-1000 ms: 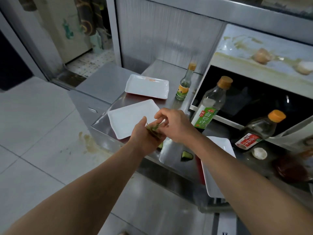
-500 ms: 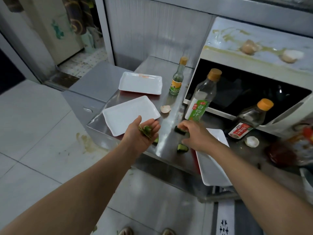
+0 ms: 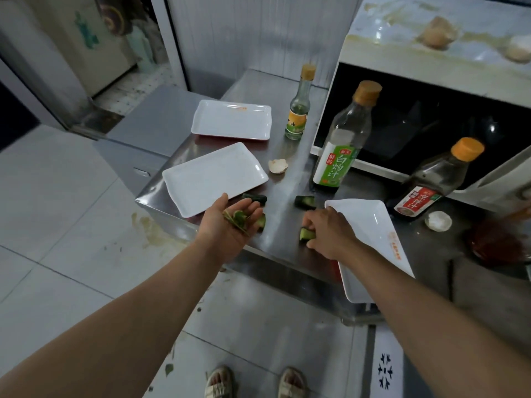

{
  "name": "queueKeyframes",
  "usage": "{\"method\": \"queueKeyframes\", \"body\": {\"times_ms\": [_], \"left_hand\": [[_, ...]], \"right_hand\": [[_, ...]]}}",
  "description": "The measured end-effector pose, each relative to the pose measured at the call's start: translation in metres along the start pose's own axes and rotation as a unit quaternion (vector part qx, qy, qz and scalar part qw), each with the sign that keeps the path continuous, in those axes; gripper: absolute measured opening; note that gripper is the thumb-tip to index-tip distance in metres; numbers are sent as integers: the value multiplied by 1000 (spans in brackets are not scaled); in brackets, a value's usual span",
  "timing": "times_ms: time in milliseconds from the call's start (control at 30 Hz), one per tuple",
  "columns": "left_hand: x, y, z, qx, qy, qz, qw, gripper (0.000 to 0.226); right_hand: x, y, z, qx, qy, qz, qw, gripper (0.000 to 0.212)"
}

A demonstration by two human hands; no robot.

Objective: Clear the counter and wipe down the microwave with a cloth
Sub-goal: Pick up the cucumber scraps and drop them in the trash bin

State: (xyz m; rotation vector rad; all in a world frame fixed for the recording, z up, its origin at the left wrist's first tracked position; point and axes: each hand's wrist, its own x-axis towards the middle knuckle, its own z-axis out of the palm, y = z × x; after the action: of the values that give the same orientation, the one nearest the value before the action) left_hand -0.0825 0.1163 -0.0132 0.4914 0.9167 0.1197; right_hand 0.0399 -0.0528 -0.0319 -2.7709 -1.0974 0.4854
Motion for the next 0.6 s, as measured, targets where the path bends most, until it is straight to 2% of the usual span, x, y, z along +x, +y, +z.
{"method": "queueKeyframes", "body": {"times_ms": [100,233,400,600], "left_hand": [[3,2,0,-5,-7,7,1000,49],[3,3,6,-10,-10,9,1000,49],[-3,8,17,-19,-23,4,1000,48],[-14,18,23,-71,-69,-18,995,59]], "right_hand": [[4,0,0,3,6,-3,1000,25],[9,-10,-15,102,35,6,994,32],[17,-46,-45,199,82,-62,975,32],[23,-88,-65,190,81,-130,970,32]]}}
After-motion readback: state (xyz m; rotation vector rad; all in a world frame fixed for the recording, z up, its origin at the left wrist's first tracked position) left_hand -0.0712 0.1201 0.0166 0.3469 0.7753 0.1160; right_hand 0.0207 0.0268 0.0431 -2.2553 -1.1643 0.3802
